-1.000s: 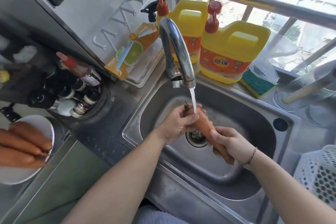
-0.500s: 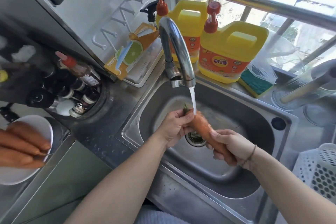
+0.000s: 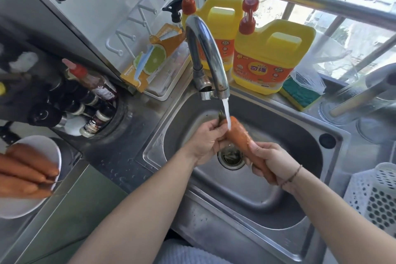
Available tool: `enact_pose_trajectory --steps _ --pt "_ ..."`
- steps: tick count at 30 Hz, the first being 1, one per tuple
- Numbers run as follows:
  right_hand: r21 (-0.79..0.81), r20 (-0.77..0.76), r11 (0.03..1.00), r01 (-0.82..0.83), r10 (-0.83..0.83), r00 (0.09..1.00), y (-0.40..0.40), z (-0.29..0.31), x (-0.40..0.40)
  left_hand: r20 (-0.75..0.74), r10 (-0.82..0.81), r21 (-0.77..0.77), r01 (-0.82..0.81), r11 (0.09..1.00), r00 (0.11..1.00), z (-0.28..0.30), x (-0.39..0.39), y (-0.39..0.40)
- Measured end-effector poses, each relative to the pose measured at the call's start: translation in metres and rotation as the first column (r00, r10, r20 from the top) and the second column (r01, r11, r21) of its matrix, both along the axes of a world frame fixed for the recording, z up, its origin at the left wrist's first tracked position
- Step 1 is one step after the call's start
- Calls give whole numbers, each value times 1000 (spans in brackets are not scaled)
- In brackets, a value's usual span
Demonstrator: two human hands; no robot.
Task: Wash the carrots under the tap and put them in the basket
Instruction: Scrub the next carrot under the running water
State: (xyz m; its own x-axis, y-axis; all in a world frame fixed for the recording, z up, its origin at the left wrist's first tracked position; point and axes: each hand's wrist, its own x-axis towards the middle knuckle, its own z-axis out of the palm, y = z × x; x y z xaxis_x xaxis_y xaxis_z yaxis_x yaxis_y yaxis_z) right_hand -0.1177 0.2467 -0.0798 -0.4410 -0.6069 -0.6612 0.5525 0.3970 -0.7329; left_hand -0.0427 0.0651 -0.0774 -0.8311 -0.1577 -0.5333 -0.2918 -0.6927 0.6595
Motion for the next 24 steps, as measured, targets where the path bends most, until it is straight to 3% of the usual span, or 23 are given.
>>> enact_pose_trajectory --steps 2,4,6,7,8,11,13,15,16,18,20,21,22,23,24 --pt "117 -315 992 -46 81 946 -6 8 4 40 86 -37 -85 996 995 1 -5 4" --pt "349 -637 936 -39 268 723 -11 11 11 112 168 -91 -158 983 979 3 -12 11" --pt "482 -746 876 36 388 541 -15 13 22 204 216 -186 -179 966 955 4 -19 15" --pt "470 -743 882 37 373 555 -16 11 25 238 222 -241 -164 957 946 3 -21 17" --pt "401 -705 916 14 299 644 -16 7 25 250 206 -286 -131 949 946 2 -21 17" --pt "112 -373 993 45 0 928 -12 0 13 153 81 -300 -31 953 985 4 -13 10" --pt "37 -73 998 58 -55 996 -4 0 6 67 -8 -262 25 965 998 3 -6 4" --pt "34 36 999 34 -35 999 -1 4 2 39 -28 -245 37 969 999 2 -3 3" --pt "40 5 999 32 -32 999 -3 5 3 45 -9 -238 19 971 999 2 -2 4" --pt "80 -249 997 23 -3 969 -8 6 8 77 68 -214 -50 975 995 0 -4 8" --pt "257 -596 966 -11 167 786 -10 2 13 120 151 -180 -128 975 981 0 -7 15" --pt "376 -689 926 9 273 671 -9 -1 16 149 183 -184 -154 971 972 0 -9 18" --pt "439 -739 897 49 329 588 -9 -1 18 173 207 -194 -173 966 963 0 -12 20" --pt "424 -759 903 67 314 570 -10 0 19 186 223 -202 -185 962 957 -1 -13 21" --pt "344 -740 937 52 237 629 -10 -2 18 189 229 -196 -192 962 955 0 -14 21"
